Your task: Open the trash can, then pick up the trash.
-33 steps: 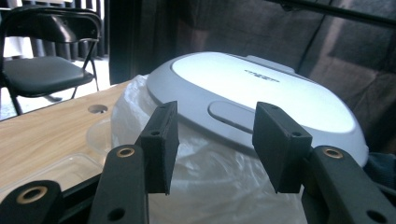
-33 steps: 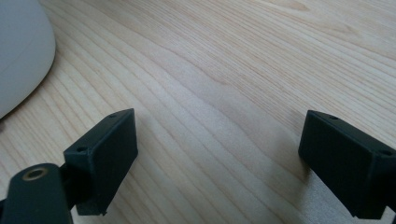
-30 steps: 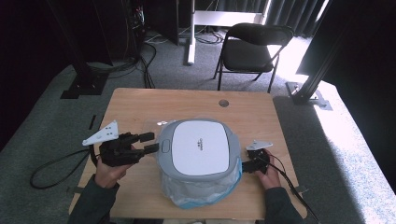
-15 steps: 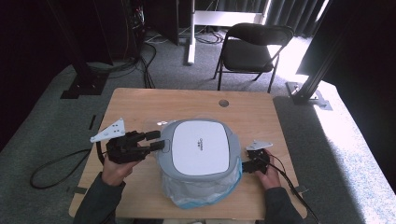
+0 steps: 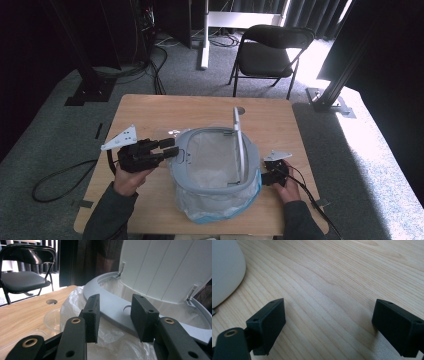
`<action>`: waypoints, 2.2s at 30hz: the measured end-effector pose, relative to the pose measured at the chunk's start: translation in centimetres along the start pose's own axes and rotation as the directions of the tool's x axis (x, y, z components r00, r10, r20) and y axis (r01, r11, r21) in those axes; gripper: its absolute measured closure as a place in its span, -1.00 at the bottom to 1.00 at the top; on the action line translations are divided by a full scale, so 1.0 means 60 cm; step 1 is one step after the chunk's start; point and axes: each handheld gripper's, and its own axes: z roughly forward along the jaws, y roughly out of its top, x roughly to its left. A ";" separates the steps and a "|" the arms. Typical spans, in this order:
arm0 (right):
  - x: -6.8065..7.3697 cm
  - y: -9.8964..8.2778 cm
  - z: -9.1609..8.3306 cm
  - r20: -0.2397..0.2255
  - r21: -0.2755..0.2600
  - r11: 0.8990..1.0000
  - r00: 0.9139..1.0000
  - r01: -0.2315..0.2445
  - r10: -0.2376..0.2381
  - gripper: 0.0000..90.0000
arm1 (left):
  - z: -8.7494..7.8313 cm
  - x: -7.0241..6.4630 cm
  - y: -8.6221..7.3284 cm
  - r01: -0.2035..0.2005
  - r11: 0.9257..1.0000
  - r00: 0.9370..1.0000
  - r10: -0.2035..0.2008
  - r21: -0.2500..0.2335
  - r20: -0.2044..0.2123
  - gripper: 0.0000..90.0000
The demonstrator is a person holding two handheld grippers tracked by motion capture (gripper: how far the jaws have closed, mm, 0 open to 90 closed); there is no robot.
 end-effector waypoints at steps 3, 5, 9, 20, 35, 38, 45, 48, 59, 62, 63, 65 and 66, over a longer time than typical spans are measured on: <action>0.000 0.000 0.000 0.000 0.001 1.000 1.000 0.001 -0.001 -0.76 | -0.002 0.005 0.002 0.008 1.000 1.000 -0.008 -0.006 0.011 0.30; 0.000 0.000 0.000 -0.001 0.001 1.000 1.000 0.001 -0.001 -0.76 | -0.003 0.007 0.003 0.002 1.000 1.000 -0.002 0.000 -0.006 0.25; 0.000 0.000 0.000 -0.002 0.000 1.000 1.000 0.001 -0.001 -0.76 | -0.016 0.023 0.002 0.007 1.000 0.998 -0.007 -0.002 -0.056 0.21; 0.000 0.000 0.000 -0.005 0.001 1.000 1.000 0.004 -0.004 -0.76 | -0.037 0.109 -0.034 0.031 0.998 0.957 -0.015 0.053 -0.291 0.17; 0.000 0.000 0.000 -0.005 0.001 1.000 1.000 0.003 -0.003 -0.76 | -0.027 0.152 -0.097 0.110 0.988 0.926 -0.061 0.110 -0.373 0.13; 0.000 0.000 0.000 -0.005 0.001 1.000 1.000 0.003 -0.003 -0.76 | -0.018 0.151 -0.124 0.121 0.981 0.922 -0.054 0.153 -0.384 0.15; 0.000 0.000 0.000 -0.005 0.001 1.000 1.000 0.003 -0.003 -0.76 | -0.010 0.159 -0.155 0.167 0.968 0.906 -0.074 0.189 -0.417 0.37; 0.000 0.000 0.000 -0.005 0.001 1.000 1.000 0.003 -0.003 -0.76 | -0.009 0.160 -0.161 0.176 0.963 0.899 -0.073 0.203 -0.432 0.51; 0.000 0.000 0.000 -0.005 0.001 1.000 1.000 0.005 -0.005 -0.76 | 0.005 0.165 -0.175 0.184 0.951 0.877 -0.045 0.249 -0.479 0.78; 0.000 0.000 -0.001 -0.005 0.001 1.000 1.000 0.005 -0.005 -0.76 | 0.007 0.166 -0.178 0.185 0.950 0.871 -0.041 0.250 -0.490 0.78; 0.000 0.000 0.000 -0.005 0.001 1.000 1.000 0.006 -0.006 -0.76 | 0.006 0.166 -0.178 0.186 0.952 0.870 -0.045 0.242 -0.490 0.78; 0.000 0.000 0.000 -0.005 0.000 1.000 1.000 0.006 -0.006 -0.76 | 0.006 0.168 -0.175 0.185 0.955 0.866 -0.048 0.231 -0.497 0.78; 0.000 0.000 -0.001 -0.005 0.001 1.000 1.000 0.005 -0.005 -0.76 | 0.007 0.169 -0.173 0.186 0.956 0.864 -0.049 0.226 -0.501 0.78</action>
